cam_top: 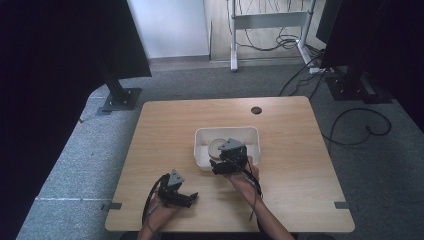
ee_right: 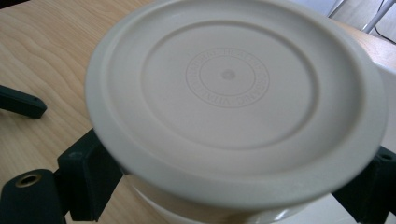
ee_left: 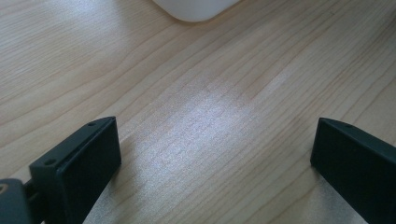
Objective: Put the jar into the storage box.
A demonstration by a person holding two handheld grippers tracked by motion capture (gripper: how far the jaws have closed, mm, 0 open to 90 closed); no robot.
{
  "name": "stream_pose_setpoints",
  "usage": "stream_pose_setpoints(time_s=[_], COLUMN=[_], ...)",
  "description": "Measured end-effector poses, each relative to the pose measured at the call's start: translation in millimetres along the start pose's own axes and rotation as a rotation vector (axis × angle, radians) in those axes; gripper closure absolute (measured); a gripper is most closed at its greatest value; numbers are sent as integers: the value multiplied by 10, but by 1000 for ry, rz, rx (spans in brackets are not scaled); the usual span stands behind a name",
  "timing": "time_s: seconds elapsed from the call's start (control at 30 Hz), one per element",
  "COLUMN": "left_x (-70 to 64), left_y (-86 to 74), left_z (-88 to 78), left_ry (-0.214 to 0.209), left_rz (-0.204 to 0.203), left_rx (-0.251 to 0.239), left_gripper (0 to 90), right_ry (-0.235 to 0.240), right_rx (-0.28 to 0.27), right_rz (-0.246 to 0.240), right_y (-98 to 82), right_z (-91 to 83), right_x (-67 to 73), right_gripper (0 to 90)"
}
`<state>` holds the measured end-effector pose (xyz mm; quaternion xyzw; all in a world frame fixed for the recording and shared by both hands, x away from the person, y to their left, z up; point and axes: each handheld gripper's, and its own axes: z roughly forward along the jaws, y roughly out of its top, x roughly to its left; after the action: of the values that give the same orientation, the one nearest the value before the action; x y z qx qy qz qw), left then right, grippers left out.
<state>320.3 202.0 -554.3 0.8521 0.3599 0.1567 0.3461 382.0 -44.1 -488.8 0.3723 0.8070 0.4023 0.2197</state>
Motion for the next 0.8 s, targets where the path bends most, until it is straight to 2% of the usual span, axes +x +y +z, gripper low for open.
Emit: stream_pose_setpoints(time_s=[0.53,0.8], left_x=[0,-1], left_y=[0,0], left_z=[0,0], left_ry=[-1,-1], left_rz=[0,-1], left_rx=[0,0], left_gripper=[13,13], right_ry=[-38,-57], right_rx=[16,37], right_rz=[38,40], right_y=[-19,-58], right_z=[224,351], right_x=[-65,-83], right_gripper=[96,95])
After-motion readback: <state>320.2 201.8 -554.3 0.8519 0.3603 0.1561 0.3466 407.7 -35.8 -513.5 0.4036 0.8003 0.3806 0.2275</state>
